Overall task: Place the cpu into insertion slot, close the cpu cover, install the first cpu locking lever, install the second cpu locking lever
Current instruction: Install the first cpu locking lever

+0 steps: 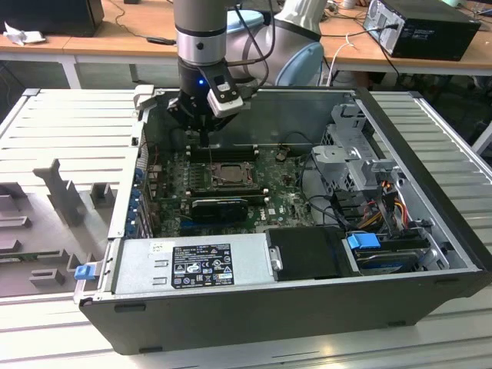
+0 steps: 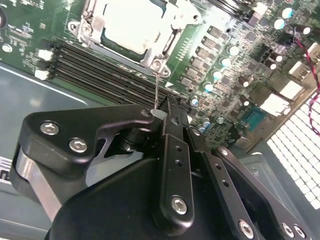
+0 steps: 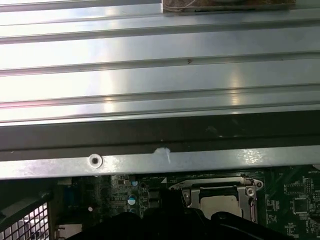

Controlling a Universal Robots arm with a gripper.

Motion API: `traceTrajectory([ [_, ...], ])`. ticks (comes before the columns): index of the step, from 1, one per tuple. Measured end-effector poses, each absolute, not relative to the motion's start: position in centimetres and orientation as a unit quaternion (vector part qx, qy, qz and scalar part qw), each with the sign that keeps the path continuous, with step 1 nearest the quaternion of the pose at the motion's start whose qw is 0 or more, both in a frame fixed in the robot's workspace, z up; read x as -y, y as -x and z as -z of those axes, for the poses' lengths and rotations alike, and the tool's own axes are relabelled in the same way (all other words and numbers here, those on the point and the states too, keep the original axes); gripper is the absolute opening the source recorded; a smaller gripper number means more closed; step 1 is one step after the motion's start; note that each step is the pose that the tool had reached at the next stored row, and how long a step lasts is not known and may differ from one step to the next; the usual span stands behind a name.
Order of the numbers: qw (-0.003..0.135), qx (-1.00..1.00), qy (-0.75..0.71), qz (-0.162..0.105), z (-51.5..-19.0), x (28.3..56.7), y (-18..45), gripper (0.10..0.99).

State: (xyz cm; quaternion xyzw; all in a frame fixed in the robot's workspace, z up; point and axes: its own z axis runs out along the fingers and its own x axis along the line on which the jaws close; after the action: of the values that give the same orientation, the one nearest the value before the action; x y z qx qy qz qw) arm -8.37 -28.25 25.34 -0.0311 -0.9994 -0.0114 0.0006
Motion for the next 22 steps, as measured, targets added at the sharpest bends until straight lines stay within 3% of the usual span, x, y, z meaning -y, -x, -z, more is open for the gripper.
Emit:
traceTrajectory([
  [22,0.001,0.999,0.031,0.011,-25.3,28.2,4.3,0.106],
])
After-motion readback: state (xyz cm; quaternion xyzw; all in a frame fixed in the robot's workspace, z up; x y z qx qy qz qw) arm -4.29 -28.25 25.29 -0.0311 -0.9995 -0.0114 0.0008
